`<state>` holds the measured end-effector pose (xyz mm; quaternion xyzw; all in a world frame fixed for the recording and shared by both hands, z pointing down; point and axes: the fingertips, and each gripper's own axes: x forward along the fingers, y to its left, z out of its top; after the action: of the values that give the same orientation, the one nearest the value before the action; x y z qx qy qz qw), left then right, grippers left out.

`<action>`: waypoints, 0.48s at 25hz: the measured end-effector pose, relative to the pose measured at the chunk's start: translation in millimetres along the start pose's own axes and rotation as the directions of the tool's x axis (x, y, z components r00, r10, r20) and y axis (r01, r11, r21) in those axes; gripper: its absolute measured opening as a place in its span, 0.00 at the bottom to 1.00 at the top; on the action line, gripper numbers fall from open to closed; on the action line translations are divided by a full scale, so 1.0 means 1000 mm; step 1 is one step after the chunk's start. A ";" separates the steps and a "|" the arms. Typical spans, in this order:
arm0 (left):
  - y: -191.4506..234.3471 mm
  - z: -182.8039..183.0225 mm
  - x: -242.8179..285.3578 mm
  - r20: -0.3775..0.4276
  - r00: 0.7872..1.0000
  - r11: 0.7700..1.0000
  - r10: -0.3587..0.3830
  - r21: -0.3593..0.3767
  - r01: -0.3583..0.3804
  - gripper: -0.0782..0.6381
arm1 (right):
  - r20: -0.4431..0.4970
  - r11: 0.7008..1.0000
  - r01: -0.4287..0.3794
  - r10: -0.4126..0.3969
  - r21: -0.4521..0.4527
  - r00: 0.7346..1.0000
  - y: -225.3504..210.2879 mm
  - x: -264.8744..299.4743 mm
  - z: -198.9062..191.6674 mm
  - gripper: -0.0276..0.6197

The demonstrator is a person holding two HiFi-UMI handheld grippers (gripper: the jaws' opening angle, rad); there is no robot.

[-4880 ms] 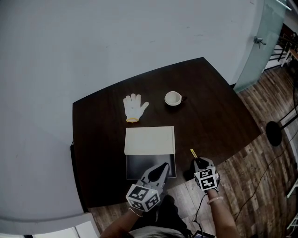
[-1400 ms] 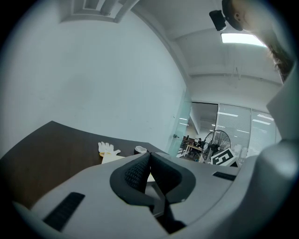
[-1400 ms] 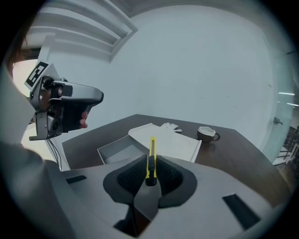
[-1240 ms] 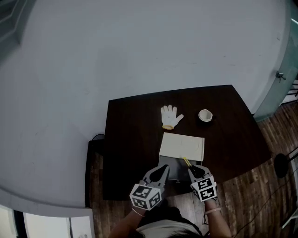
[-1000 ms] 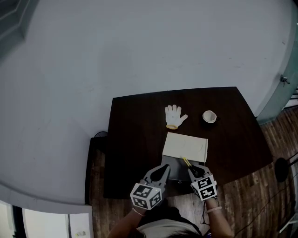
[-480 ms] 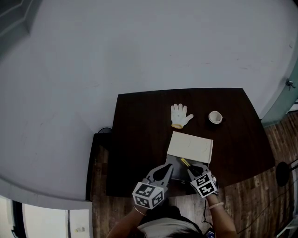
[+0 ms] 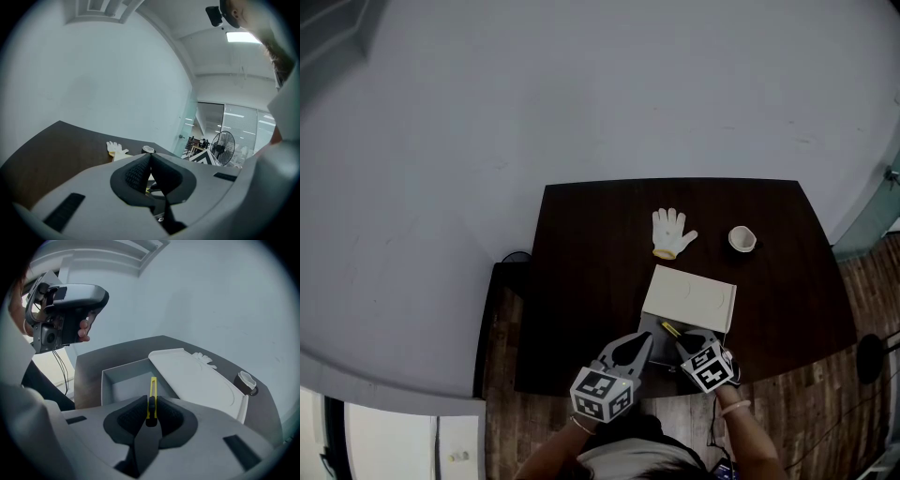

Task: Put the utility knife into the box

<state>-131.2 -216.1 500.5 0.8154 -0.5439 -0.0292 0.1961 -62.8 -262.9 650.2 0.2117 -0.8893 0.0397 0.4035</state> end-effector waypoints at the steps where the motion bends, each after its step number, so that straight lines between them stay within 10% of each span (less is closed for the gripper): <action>1: 0.000 -0.001 0.000 -0.001 1.000 1.000 0.001 0.000 -0.001 0.13 | -0.008 1.000 -0.007 0.007 -0.004 1.000 0.001 0.003 0.000 0.15; 12: 0.006 -0.005 0.000 -0.008 1.000 1.000 0.019 -0.005 -0.019 0.13 | -0.083 0.996 -0.080 0.076 -0.048 0.994 0.003 0.026 -0.008 0.15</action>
<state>-134.9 -216.4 506.9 0.8098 -0.5507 -0.0257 0.2007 -73.3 -266.9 675.1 0.1645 -0.8805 0.0412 0.4426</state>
